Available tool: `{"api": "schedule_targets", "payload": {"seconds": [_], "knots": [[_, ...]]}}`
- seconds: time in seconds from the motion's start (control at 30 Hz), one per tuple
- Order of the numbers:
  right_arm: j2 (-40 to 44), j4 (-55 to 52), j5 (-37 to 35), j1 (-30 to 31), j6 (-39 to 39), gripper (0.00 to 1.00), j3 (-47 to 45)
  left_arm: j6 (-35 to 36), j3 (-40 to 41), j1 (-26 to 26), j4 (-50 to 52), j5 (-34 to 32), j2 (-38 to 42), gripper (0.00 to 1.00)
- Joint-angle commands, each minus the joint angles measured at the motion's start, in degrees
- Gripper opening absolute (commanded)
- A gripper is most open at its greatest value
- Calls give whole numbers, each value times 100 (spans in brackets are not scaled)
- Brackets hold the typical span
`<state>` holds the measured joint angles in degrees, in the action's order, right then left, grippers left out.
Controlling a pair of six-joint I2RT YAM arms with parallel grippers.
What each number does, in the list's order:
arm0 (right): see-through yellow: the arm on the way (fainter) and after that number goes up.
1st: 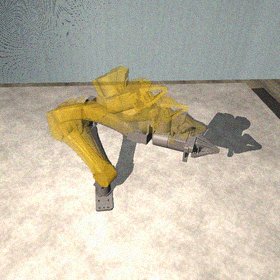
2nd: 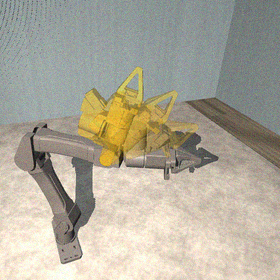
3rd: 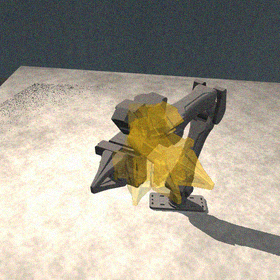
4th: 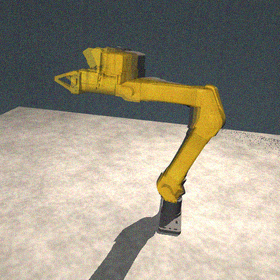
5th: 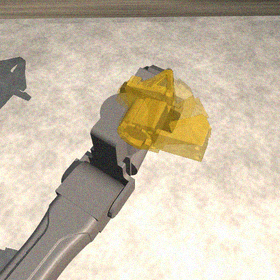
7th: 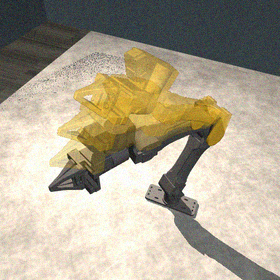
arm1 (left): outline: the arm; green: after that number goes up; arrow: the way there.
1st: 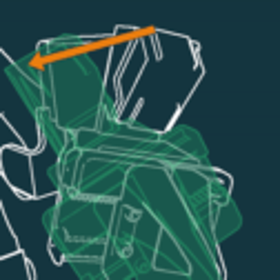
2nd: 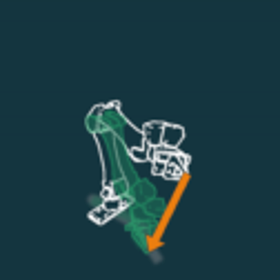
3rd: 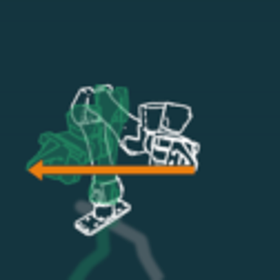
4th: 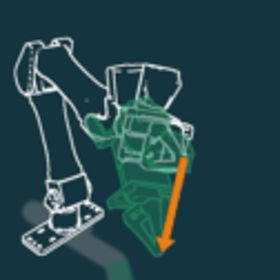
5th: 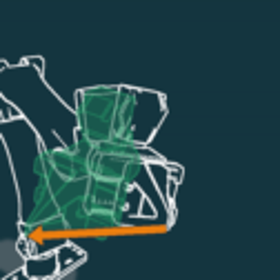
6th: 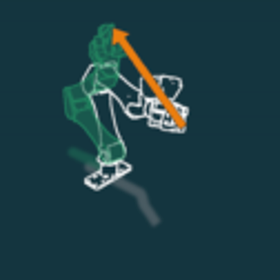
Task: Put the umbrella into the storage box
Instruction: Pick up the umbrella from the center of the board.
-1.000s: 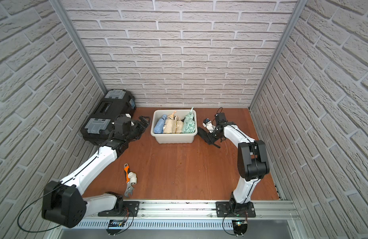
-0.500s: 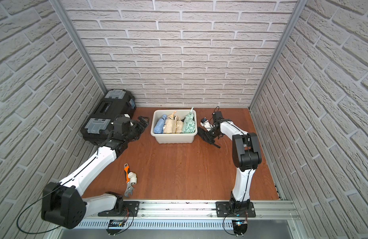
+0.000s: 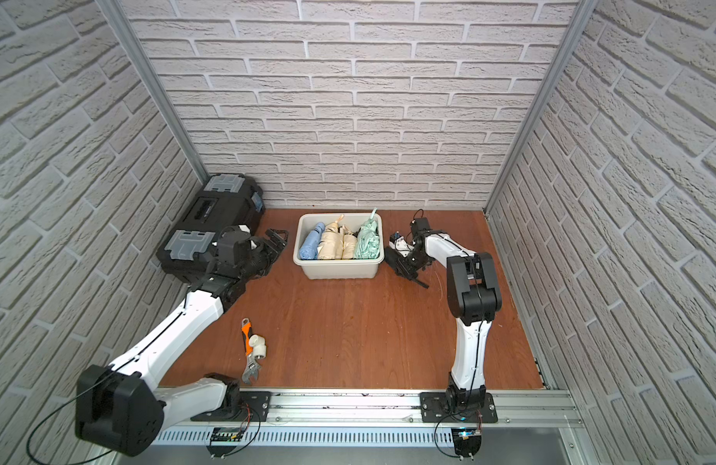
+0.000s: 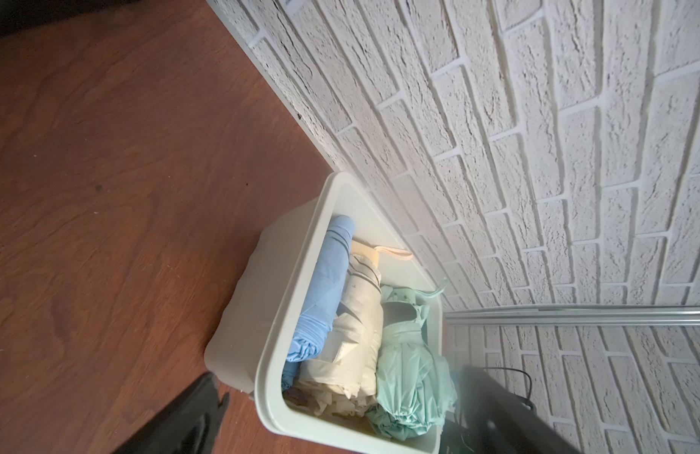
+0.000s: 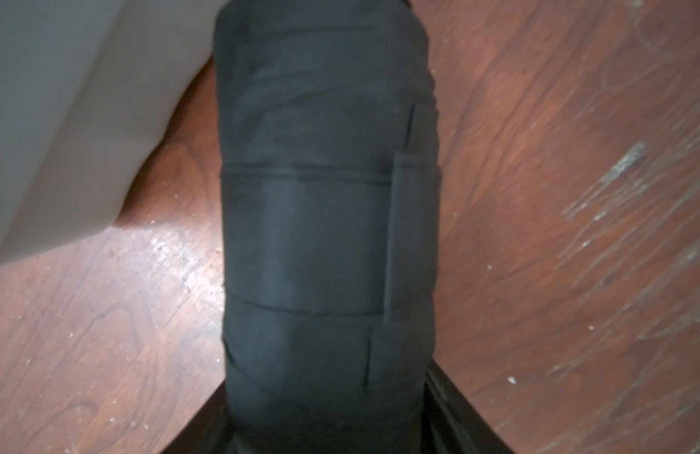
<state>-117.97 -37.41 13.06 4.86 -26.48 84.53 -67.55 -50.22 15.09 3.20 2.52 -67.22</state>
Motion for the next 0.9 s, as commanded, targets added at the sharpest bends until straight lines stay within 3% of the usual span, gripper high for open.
{"api": "schedule_targets", "payload": {"seconds": [0.0, 0.43, 0.87], "knots": [[52, -133, -112, -23, -177, 56, -30, 80, 89, -38, -76, -101, 177, 98], [1292, 438, -223, -132, 44, 35, -994, 119, 113, -39, 62, -121, 431, 98], [3114, 468, -184, -348, 313, 29, -1467, 365, -497, 216, 592, 63, 379, 98]]}}
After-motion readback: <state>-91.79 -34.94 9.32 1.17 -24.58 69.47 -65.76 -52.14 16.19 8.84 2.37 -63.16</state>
